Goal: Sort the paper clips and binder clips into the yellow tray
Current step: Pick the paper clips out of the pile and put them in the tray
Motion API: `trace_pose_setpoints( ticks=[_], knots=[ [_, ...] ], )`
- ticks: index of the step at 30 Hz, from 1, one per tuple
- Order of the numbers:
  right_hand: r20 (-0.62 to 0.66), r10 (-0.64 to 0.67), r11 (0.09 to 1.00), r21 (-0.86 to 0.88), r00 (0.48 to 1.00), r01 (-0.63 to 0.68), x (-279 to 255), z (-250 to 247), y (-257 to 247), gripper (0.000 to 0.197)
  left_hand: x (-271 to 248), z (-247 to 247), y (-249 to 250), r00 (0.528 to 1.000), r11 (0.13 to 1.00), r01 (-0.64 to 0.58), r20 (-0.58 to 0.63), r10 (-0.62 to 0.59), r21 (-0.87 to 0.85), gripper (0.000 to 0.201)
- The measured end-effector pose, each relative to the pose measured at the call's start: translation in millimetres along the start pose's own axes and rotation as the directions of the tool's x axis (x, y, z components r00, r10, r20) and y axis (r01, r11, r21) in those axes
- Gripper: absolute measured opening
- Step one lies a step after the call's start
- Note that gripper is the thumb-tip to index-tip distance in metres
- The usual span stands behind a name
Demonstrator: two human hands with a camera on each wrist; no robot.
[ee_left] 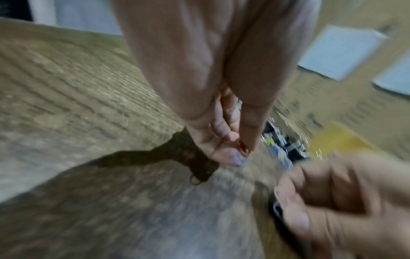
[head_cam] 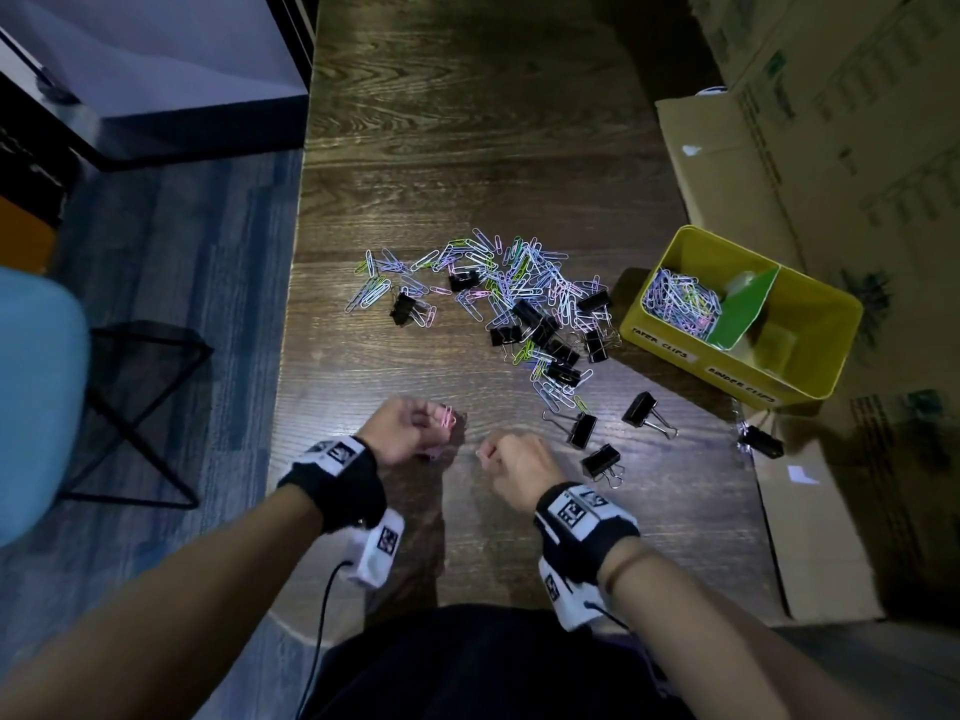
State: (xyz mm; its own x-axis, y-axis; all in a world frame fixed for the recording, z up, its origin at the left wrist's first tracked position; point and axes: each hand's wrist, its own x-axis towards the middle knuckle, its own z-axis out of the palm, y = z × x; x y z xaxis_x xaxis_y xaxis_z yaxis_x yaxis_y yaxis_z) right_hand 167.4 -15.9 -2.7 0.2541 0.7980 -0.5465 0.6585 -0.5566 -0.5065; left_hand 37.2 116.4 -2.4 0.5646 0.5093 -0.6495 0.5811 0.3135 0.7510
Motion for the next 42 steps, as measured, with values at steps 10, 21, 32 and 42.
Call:
trace_pose_setpoints(
  ticks=[10, 21, 32, 42],
  knots=[
    [-0.237, 0.185, 0.543, 0.834, 0.954, 0.102, -22.5, -95.7, 31.2, 0.028, 44.5, 47.9, 151.0, 0.95, 0.952, -0.207, 0.187, 0.25, -0.223, 0.013],
    [-0.515, 0.52, 0.561, 0.808, 0.681, 0.183, -18.0, -208.3, 110.3, 0.018, 112.0, 176.4, 231.5, 0.905, 0.803, -0.421, 0.255, 0.34, 0.422, 0.014],
    [-0.527, 0.38, 0.917, 0.323, 0.76, -0.235, 18.5, -226.4, 96.9, 0.034, 94.4, 113.2, 196.6, 0.906, 0.917, -0.385, 0.23, 0.355, 0.1, 0.019],
    [-0.221, -0.28, 0.959, -0.119, 0.934, 0.259, 105.2, -152.2, -21.8, 0.045, 84.1, -80.5, 101.8, 0.927, 0.545, -0.103, -0.119, 0.355, 0.832, 0.045]
  ],
)
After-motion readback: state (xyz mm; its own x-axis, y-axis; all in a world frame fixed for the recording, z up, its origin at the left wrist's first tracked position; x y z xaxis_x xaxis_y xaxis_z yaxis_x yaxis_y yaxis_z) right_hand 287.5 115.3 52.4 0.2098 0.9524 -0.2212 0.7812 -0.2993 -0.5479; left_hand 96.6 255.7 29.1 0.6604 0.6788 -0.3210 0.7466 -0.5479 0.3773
